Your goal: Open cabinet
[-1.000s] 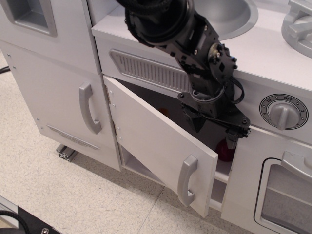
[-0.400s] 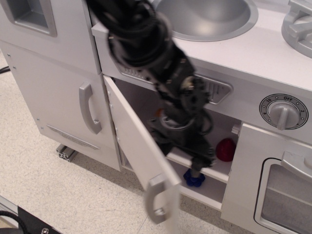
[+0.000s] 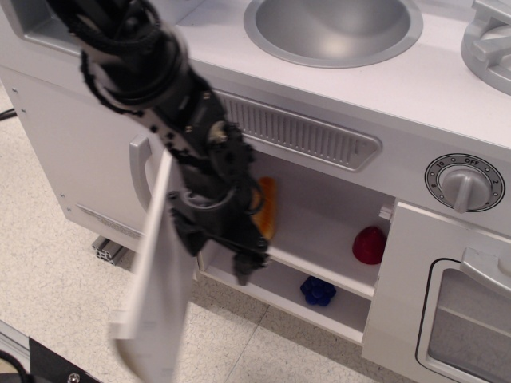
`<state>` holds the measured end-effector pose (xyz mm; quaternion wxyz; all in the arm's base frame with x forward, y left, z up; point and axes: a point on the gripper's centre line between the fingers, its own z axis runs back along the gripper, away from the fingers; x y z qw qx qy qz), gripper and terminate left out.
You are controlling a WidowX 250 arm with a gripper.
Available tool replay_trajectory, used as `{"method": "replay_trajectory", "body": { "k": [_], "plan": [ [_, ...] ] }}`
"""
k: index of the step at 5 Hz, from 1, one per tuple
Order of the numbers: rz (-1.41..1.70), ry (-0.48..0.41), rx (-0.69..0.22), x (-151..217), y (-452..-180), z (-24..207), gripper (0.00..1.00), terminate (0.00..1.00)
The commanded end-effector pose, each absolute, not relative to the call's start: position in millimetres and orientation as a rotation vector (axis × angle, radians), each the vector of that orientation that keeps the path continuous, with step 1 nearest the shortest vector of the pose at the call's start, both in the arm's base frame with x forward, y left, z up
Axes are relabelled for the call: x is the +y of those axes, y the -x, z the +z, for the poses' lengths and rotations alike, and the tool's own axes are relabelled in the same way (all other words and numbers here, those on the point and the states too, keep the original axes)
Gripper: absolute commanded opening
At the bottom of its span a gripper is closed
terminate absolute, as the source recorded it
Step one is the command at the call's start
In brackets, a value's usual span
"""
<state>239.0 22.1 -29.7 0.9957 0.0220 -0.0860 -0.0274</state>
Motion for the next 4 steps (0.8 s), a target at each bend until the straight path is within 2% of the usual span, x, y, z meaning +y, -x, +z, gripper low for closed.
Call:
{"method": "replay_trajectory", "body": {
  "k": [1, 2, 4],
  "plan": [
    [0.015, -0.103, -0.217, 68.0, -238.1, -25.5, 1.0, 0.0],
    [0.061, -0.093, -0.209, 83.8, -243.0, -18.7, 1.0, 0.0],
    [0.061, -0.093, -0.209, 83.8, -243.0, -18.7, 1.0, 0.0]
  ]
}}
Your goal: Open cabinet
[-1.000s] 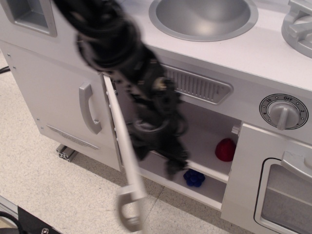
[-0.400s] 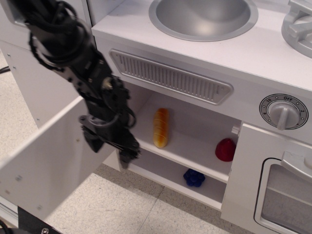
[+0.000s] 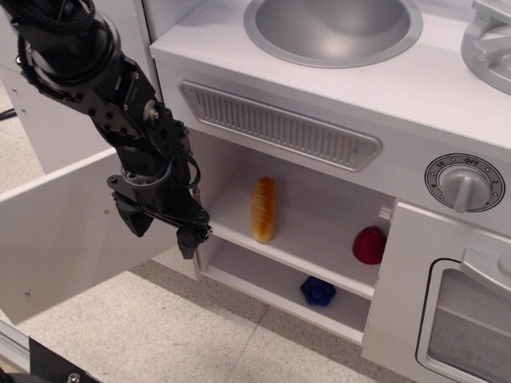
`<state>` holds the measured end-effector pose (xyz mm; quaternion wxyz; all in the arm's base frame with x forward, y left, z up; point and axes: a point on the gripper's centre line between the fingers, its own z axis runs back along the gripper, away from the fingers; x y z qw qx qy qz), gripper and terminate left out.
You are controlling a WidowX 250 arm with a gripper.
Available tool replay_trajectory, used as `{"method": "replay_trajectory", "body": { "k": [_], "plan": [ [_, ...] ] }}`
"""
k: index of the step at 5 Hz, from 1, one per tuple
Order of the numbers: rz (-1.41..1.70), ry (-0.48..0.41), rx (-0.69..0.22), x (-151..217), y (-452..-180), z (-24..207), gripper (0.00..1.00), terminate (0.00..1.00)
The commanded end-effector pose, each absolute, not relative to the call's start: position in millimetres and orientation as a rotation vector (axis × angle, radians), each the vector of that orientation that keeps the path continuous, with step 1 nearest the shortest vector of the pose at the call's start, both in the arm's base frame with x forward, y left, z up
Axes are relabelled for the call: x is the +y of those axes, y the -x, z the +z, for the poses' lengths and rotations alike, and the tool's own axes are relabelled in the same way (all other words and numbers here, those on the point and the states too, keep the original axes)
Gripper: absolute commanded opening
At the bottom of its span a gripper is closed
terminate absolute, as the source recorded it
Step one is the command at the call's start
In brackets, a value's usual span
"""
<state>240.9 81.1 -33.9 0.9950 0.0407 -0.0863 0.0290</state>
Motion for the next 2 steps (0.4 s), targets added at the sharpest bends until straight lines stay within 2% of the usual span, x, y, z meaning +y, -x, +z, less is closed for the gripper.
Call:
{"method": "replay_trajectory", "body": {
  "k": [1, 2],
  "plan": [
    [0.061, -0.093, -0.209, 83.8, -243.0, -18.7, 1.0, 0.0],
    [0.061, -0.093, -0.209, 83.8, -243.0, -18.7, 1.0, 1.0]
  ]
}}
